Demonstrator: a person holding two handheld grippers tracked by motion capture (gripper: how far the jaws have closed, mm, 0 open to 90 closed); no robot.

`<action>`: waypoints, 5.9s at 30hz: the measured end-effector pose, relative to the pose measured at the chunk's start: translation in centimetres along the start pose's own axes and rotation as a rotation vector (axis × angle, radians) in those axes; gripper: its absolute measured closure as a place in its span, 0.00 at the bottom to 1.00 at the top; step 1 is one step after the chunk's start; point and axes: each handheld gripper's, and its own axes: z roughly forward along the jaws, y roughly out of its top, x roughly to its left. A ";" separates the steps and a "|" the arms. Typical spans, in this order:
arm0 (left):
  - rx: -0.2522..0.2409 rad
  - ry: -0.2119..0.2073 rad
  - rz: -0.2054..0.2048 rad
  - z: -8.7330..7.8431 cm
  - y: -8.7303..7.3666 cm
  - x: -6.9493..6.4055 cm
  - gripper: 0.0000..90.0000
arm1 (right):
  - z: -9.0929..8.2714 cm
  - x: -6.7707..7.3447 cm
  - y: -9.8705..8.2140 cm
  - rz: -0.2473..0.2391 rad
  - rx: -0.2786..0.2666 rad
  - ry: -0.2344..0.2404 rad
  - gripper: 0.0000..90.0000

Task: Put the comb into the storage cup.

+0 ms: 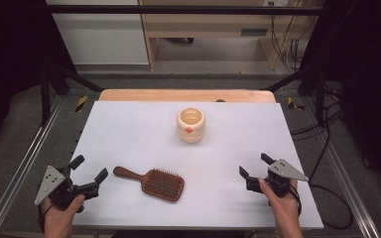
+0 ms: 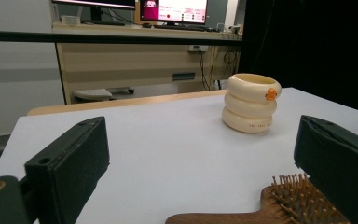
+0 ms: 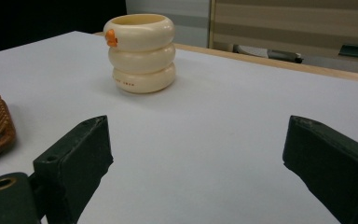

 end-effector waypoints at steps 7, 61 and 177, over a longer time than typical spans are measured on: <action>0.021 -0.002 0.000 0.2 0.0 -0.3 0.07 | 0.2 0.2 -0.1 -0.001 0.017 0.005 0.07; 0.300 -0.324 0.068 2.9 -0.5 -8.4 1.00 | 0.5 0.3 -0.2 -0.007 0.054 -0.002 0.05; 0.492 -0.211 0.198 9.0 2.8 -12.2 0.75 | 0.5 0.5 -0.3 -0.003 0.060 0.021 0.05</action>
